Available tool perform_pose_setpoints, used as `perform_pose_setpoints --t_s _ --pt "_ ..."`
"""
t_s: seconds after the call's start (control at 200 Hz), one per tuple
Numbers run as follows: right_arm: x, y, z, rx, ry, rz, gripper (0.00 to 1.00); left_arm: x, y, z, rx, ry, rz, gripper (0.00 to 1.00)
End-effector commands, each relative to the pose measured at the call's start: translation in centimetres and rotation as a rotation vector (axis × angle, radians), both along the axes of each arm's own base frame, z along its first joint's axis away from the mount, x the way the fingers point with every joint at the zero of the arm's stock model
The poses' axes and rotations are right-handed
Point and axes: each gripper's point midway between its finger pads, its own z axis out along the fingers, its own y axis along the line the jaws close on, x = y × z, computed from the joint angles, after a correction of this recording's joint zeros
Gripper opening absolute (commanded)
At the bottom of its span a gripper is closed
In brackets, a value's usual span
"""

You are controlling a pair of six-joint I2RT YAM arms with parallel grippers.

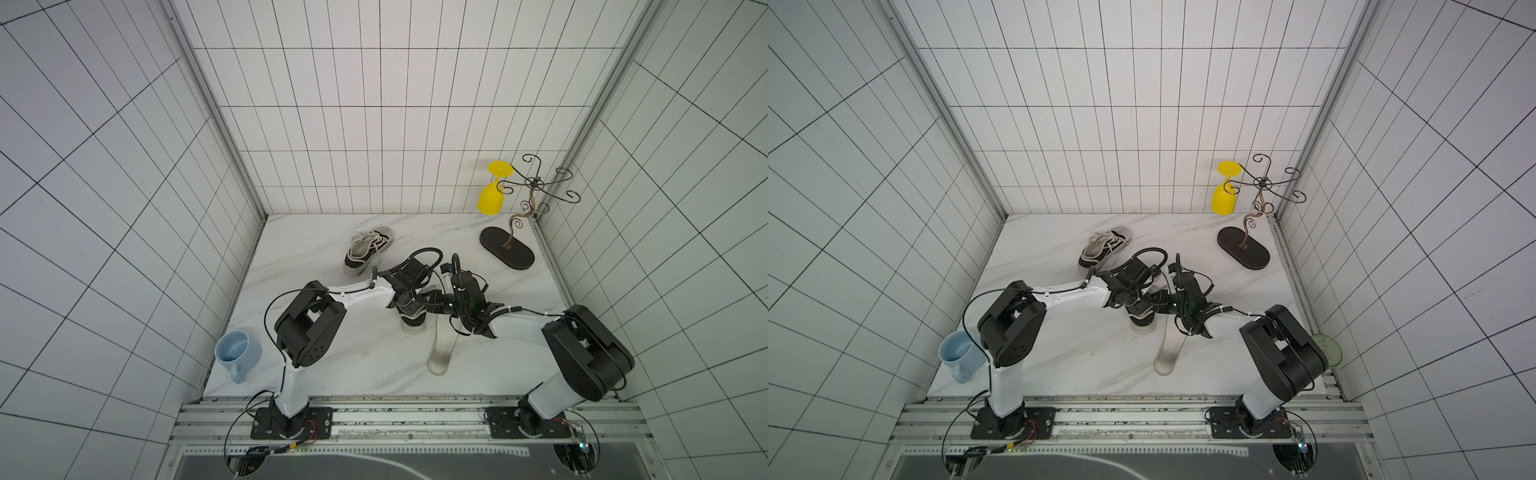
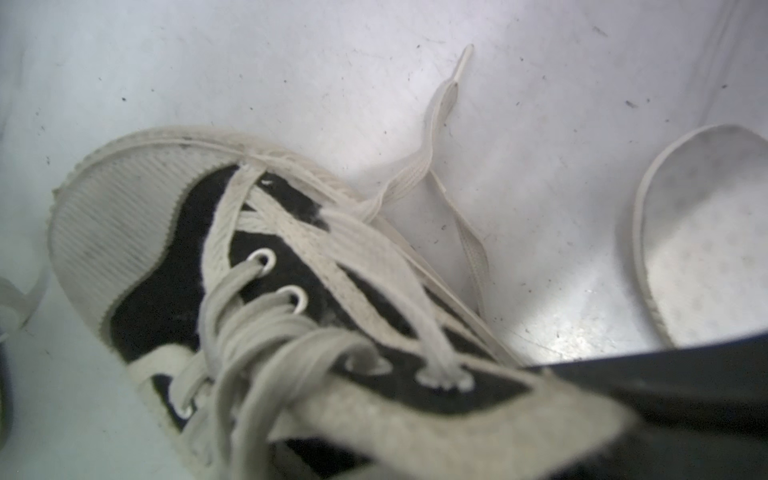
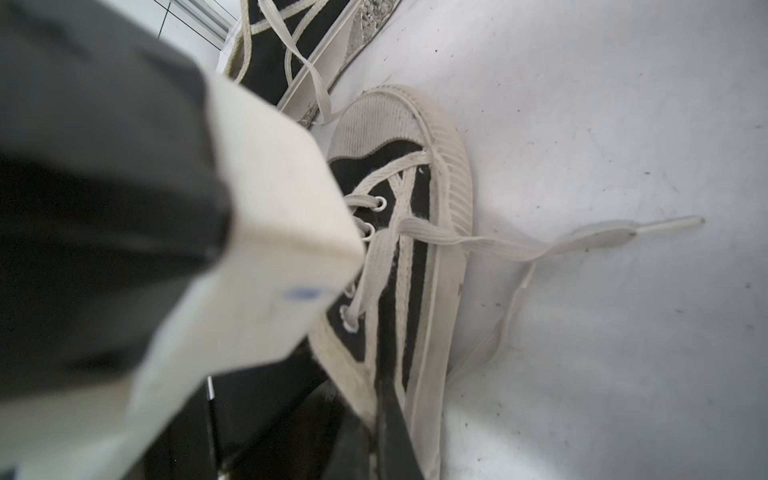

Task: Insert the insole into the shoe
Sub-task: Adjust the shoe at the center of the board.

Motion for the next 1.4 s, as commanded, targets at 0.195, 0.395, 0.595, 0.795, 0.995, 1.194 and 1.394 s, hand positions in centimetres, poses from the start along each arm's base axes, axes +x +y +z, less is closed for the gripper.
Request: perform_pose_setpoints --t_s 0.195,0.395,0.595,0.795,0.995,1.194,1.394 --pt "2.0 -0.4 1.7 0.008 -0.053 -0.02 0.0 -2.5 -2.1 7.6 -0.319 0.157 -0.055 0.0" --pt "2.9 -1.2 2.0 -0.028 -0.076 -0.029 0.0 -5.2 -2.6 8.1 -0.418 0.295 -0.091 0.0" --pt "4.1 -1.8 1.9 -0.144 -0.087 -0.006 0.09 -2.9 -0.8 10.4 -0.65 0.366 0.074 0.0" --pt "3.6 0.8 4.8 -0.059 -0.051 0.094 0.49 -1.2 1.6 8.2 -0.624 0.344 0.253 0.0" --pt "1.0 1.4 2.8 -0.169 0.116 0.09 0.56 -0.1 2.3 8.8 -0.695 0.356 0.426 0.0" --pt "-0.6 0.0 1.1 -0.239 0.21 0.016 0.61 0.3 3.4 9.2 -0.735 0.343 0.578 0.0" --pt "-1.5 -1.3 -1.7 -0.33 0.314 -0.029 0.64 0.1 4.2 8.8 -0.741 0.367 0.665 0.0"
